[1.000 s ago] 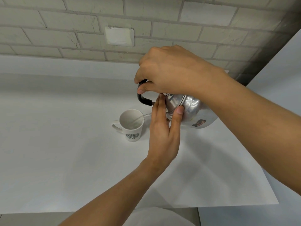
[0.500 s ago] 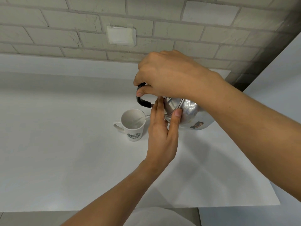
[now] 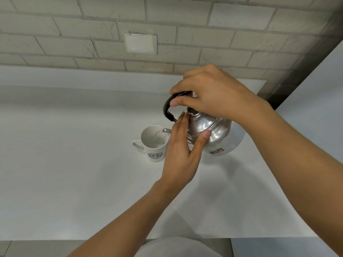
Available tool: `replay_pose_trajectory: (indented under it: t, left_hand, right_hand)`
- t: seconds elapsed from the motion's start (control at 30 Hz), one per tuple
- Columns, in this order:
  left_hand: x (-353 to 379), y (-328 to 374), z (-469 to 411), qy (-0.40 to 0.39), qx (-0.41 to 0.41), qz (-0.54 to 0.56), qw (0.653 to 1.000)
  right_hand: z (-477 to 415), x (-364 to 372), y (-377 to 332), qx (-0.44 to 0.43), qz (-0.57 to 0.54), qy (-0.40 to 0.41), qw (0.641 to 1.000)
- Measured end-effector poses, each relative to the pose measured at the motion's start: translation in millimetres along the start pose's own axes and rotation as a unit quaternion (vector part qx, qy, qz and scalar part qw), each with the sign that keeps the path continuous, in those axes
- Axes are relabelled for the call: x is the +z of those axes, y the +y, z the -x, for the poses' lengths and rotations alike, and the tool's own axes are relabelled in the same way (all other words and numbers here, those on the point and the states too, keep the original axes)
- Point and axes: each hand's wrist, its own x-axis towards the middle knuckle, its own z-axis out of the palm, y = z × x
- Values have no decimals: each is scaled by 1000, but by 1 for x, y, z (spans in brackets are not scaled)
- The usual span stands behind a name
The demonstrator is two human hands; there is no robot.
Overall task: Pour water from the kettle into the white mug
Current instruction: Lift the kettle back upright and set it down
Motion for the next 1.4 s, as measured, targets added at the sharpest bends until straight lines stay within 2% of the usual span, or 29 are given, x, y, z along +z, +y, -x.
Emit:
replay_pose_trajectory:
  t: [0.1,0.27,0.33,0.47,0.57,0.77,0.87,1.0,1.17,1.4]
  left_hand:
    - [-6,-2,0,0,15,0,1000]
    - [-17,-7,-12,82,24,41,996]
    - [-21,-6,-22,90,16,31,995]
    - [-26,4,-49,0,9,-4,1000]
    - [-25,6,-68,-37,40,-54,997]
    - [-20,-9,-121,-8,57,-109,992]
    - [-18,-18,-153,9,58,-125,990]
    - [-15,-36,-195,13,7,-97,995]
    - [-8,-63,-233,10,-11,-118,993]
    - [-4,-85,-264,-8,-39,-109,993]
  right_hand:
    - [17,8,17,31,-61,53,996]
    - [47,22,41,92,-142,154,974]
    - [57,28,48,115,-180,186,959]
    - [66,39,60,139,-232,218,938]
    - [62,48,70,148,-246,223,931]
    - [38,68,98,182,-318,237,900]
    - [27,82,121,231,-308,242,891]
    - [15,112,153,298,-301,200,884]
    - [-11,141,182,322,-306,137,886]
    - [-43,161,212,346,-293,109,885]
